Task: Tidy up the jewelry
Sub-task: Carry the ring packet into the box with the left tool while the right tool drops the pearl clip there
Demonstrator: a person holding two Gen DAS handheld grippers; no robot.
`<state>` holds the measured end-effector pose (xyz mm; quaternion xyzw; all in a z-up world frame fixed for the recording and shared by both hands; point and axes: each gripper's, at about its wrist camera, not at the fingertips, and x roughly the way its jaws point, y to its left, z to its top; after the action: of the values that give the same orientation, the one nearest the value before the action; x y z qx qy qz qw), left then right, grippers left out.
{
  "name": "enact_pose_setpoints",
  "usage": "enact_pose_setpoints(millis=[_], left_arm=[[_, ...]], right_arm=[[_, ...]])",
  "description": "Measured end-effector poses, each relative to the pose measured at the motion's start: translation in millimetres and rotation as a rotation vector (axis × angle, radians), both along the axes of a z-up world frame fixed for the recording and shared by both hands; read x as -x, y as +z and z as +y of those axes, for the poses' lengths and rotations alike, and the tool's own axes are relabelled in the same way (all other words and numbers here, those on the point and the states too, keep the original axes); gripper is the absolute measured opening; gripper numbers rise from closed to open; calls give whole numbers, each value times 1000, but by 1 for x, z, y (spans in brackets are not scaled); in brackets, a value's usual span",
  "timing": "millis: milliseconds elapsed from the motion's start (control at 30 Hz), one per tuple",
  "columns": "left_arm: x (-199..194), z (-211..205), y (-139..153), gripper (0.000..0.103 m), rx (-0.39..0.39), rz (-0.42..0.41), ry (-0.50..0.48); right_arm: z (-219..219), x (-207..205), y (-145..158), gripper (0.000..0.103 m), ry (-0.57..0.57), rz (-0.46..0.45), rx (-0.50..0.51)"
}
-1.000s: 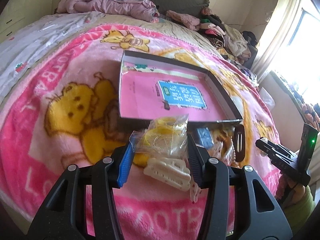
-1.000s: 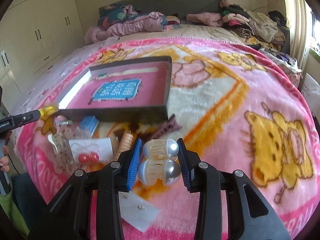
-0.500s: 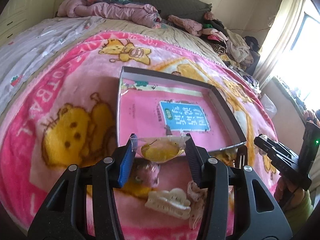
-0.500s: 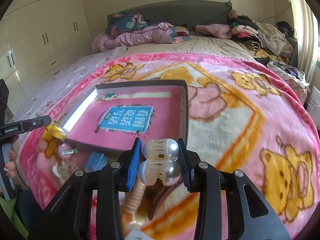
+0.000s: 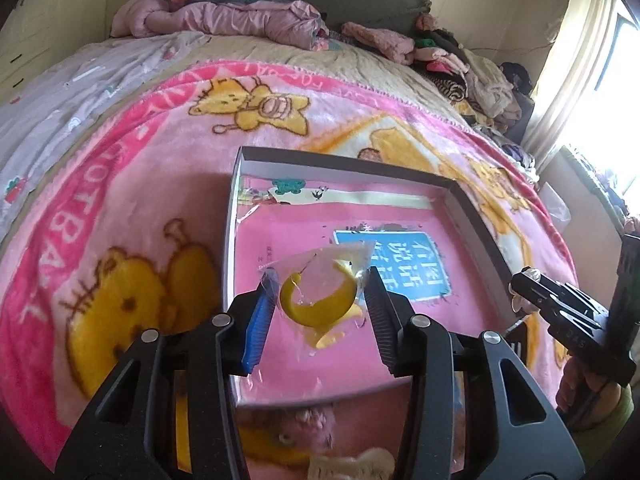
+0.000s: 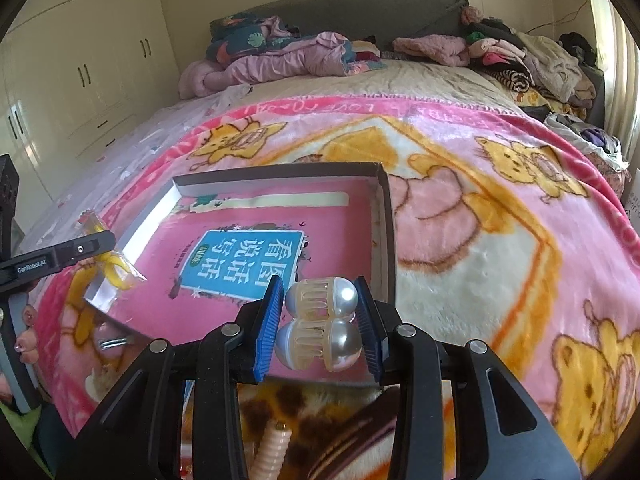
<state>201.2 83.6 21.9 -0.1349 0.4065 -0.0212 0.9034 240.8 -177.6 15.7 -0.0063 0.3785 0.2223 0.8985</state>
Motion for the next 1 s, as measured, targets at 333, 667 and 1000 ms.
enact_pose_setpoints(millis=[333,667,1000], left_arm=[[-28,-2,-21,35,-6,29,-8],[-33,-1,-30,37,-24,41,-10],[-24,-5,-29,56,-43,44,-23]], right_arm=[[10,-27,-22,35,-13,47,17],[23,-38,-36,35,-12,55,57],[14,-33,-29,47,-20,40,37]])
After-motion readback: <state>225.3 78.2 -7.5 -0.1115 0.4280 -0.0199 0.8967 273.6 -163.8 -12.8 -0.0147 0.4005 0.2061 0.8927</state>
